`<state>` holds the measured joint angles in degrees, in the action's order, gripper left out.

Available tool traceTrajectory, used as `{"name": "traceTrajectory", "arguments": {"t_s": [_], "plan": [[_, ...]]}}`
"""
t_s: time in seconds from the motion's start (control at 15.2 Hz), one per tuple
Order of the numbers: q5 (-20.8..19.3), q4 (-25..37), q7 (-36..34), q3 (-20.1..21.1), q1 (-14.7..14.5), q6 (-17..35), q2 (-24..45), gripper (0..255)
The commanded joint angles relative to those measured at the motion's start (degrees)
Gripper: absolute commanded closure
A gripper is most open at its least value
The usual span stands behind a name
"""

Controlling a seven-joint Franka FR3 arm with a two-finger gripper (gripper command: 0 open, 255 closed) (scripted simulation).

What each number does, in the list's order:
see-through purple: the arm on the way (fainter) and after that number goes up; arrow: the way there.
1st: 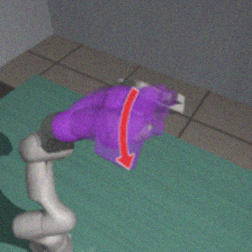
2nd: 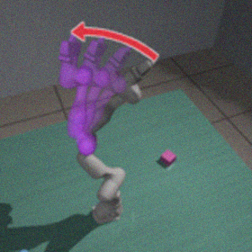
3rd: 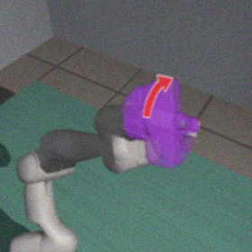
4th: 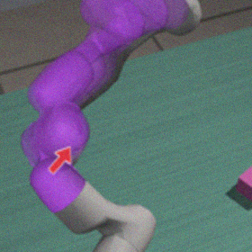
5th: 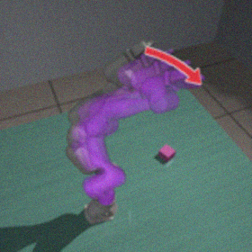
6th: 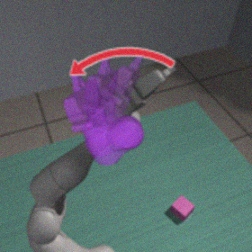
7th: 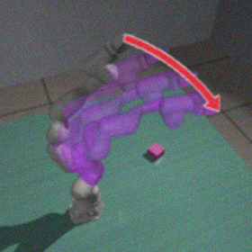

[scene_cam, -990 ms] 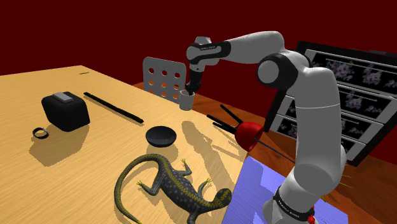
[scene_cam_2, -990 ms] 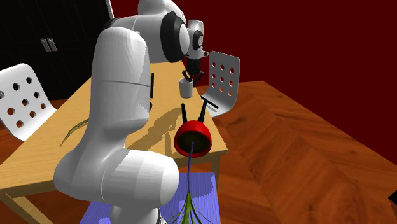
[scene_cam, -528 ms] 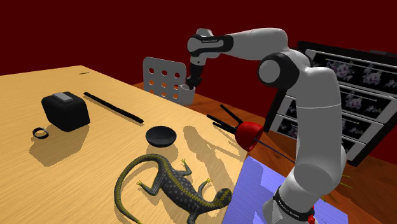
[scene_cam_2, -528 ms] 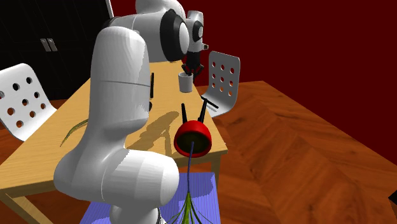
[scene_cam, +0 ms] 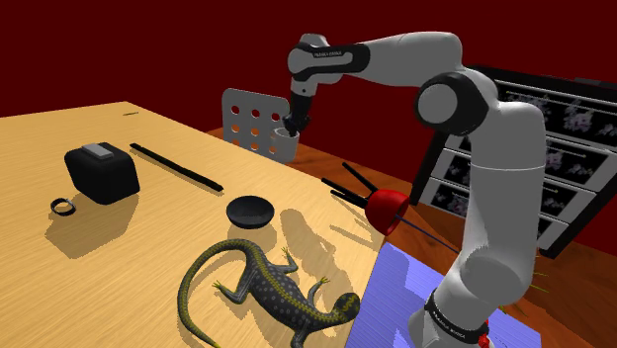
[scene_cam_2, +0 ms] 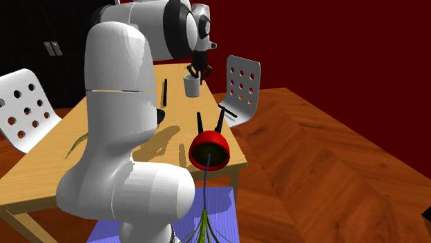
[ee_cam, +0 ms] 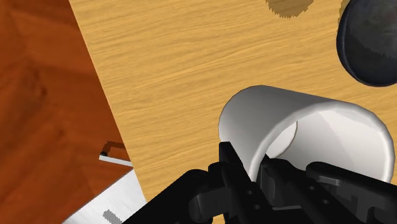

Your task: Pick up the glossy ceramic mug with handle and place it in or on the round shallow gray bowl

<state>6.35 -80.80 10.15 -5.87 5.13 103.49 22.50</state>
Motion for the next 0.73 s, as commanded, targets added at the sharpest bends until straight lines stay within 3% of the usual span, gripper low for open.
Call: {"name": "traceTrajectory", "arguments": {"t_s": [0.0, 0.66], "plan": [[-0.43, -3.31, -2.2, 0.56, -1.71, 1.11, -2.39, 255], [-2.18, -13.87, -14.08, 4.55, -9.64, 3.87, -11.06, 255]]}}
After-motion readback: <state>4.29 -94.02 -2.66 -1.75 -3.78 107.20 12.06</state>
